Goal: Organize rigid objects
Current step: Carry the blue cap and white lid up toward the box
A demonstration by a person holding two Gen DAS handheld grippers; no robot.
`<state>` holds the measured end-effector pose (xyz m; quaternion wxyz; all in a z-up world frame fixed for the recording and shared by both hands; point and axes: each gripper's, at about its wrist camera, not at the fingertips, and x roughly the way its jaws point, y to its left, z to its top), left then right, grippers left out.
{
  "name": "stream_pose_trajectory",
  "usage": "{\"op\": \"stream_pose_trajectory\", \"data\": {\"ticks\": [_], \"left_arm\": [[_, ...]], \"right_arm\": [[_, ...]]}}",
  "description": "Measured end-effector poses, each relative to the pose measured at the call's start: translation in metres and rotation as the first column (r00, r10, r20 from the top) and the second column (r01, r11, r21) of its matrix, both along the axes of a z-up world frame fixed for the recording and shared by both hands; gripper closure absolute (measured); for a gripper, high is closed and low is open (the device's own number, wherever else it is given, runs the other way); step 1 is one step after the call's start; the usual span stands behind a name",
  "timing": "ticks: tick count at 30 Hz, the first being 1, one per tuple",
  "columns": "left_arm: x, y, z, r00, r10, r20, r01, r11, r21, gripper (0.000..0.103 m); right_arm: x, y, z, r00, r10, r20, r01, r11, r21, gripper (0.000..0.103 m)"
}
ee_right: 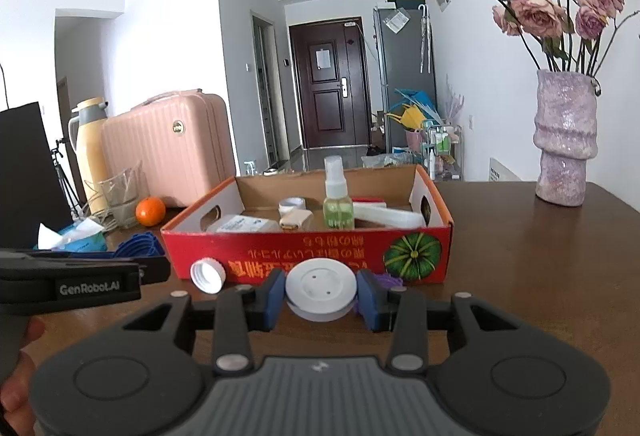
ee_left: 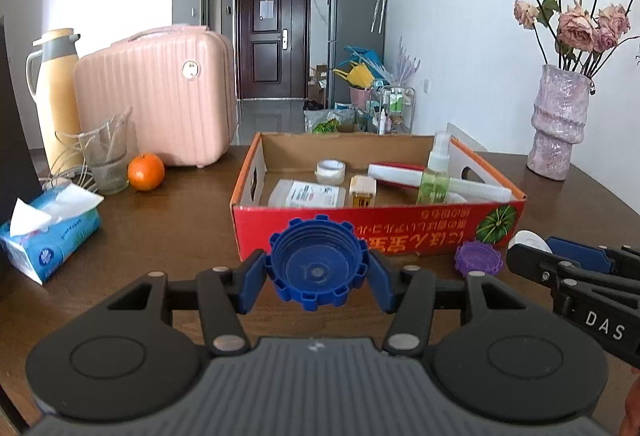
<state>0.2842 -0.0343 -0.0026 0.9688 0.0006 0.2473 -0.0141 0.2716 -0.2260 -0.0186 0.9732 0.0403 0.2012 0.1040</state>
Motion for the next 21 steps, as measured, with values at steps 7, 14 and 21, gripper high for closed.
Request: {"op": "stream_pose_trajectory", "data": {"ticks": [7, 14, 21], "left_arm": [[0.011, -0.001, 0.011, 1.000, -0.001, 0.023, 0.001, 1.000, 0.001, 0.048], [0.027, 0.002, 0.018, 0.999, 0.012, 0.042, -0.012, 1.000, -0.003, 0.048], [0.048, 0.006, 0.019, 0.998, 0.032, 0.050, -0.031, 0.999, -0.009, 0.048]], "right_arm": [[0.008, 0.007, 0.010, 1.000, 0.009, 0.023, -0.009, 1.000, 0.004, 0.065], [0.021, 0.016, 0.018, 0.999, 0.014, 0.039, -0.014, 1.000, 0.006, 0.065], [0.038, 0.025, 0.020, 0.999, 0.015, 0.047, -0.015, 1.000, 0.010, 0.065]]}}
